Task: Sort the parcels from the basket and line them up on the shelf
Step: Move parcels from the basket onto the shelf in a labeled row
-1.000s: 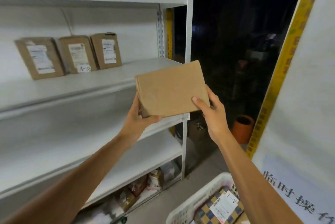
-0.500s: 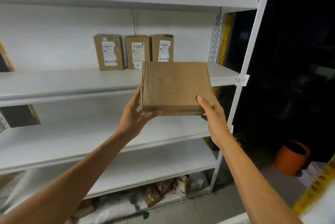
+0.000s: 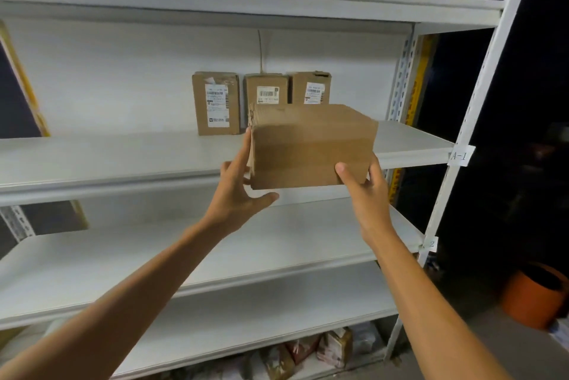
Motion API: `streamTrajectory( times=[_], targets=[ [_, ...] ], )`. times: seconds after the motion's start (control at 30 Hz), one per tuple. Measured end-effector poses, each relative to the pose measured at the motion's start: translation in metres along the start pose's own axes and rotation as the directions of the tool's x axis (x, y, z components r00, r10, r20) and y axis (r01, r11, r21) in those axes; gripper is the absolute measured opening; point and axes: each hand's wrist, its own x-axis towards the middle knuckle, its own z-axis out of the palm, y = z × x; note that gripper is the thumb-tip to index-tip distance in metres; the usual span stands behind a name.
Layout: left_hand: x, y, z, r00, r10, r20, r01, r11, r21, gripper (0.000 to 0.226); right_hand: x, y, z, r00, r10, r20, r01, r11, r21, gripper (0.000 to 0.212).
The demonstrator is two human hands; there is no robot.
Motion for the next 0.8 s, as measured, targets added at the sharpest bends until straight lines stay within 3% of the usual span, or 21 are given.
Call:
streamTrajectory(
  times=[0.27, 0.43, 0.53, 0.7, 0.8],
  targets=[
    [0.019, -0.031, -0.012, 0.992, 0.066, -0.108, -0.063, 0.998, 0.030, 0.099, 0.016, 0.014, 0.035, 0.999, 0.030, -0.028, -0.029, 0.999, 0.040, 0.044],
    [0.042, -0.043, -0.010, 0.987, -0.107, -0.119, 0.072, 0.960, -0.271, 0.075, 0.036, 0.024, 0.036, 0.999, 0.041, 0.008, -0.041, 0.999, -0.007, 0.044],
    [0.055, -0.045, -0.001, 0.981, -0.136, -0.136, 0.104, 0.970, -0.222, 0.059, 0.044, 0.041, 0.032, 0.999, 0.047, 0.018, -0.047, 0.999, -0.023, 0.038],
    [0.084, -0.048, 0.016, 0.970, -0.213, -0.116, 0.171, 0.941, -0.292, 0.030, 0.082, 0.050, 0.030, 0.993, 0.030, 0.118, -0.028, 0.999, -0.023, 0.061],
    [0.104, -0.041, 0.024, 0.978, -0.199, -0.062, 0.168, 0.930, -0.327, 0.041, 0.106, 0.048, 0.024, 0.987, 0.029, 0.160, -0.029, 1.000, 0.003, 0.057]
  ],
)
